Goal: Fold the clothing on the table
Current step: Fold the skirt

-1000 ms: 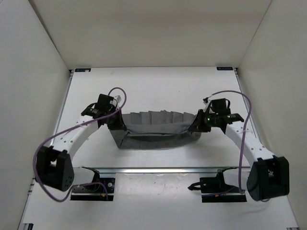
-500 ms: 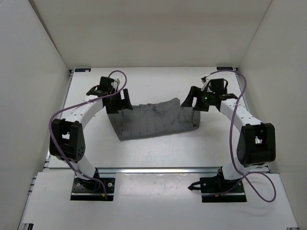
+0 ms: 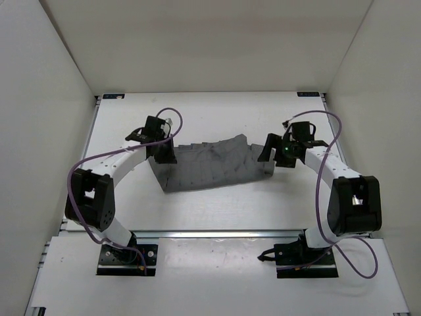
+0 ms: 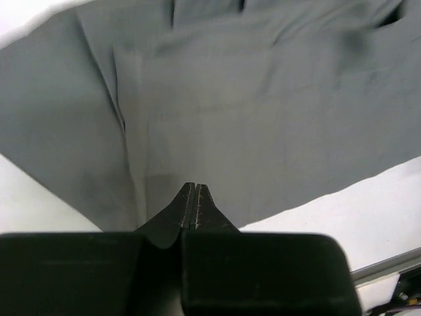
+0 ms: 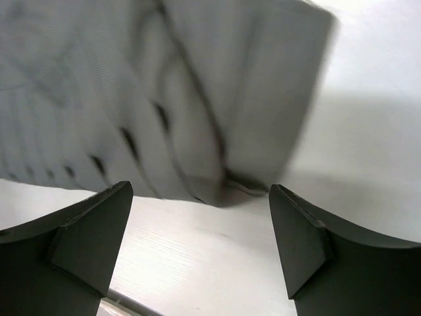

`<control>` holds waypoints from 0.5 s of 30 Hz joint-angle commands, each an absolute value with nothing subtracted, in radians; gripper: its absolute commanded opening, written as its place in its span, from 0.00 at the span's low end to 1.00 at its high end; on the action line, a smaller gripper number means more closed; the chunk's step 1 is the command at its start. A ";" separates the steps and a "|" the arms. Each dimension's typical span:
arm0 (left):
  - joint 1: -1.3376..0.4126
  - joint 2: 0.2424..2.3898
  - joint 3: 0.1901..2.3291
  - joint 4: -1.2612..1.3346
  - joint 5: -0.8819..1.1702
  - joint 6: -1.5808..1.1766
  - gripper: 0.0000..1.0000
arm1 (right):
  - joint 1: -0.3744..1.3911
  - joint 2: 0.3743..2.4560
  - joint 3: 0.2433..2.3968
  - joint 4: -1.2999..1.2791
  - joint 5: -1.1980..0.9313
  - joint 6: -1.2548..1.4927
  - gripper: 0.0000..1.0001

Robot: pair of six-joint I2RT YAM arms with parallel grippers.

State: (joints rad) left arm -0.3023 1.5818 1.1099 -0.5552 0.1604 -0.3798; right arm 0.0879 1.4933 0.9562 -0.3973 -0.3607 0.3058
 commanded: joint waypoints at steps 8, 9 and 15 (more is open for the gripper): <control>-0.315 1.476 0.982 -0.492 0.002 -0.465 0.00 | 0.074 1.532 0.960 -0.396 -0.297 0.232 0.90; -0.313 1.471 0.971 -0.483 0.006 -0.477 0.00 | 0.066 1.551 0.968 -0.390 -0.314 0.230 0.90; -0.298 1.491 0.945 -0.440 -0.043 -0.489 0.00 | 0.086 1.661 1.015 -0.385 -0.340 0.203 0.90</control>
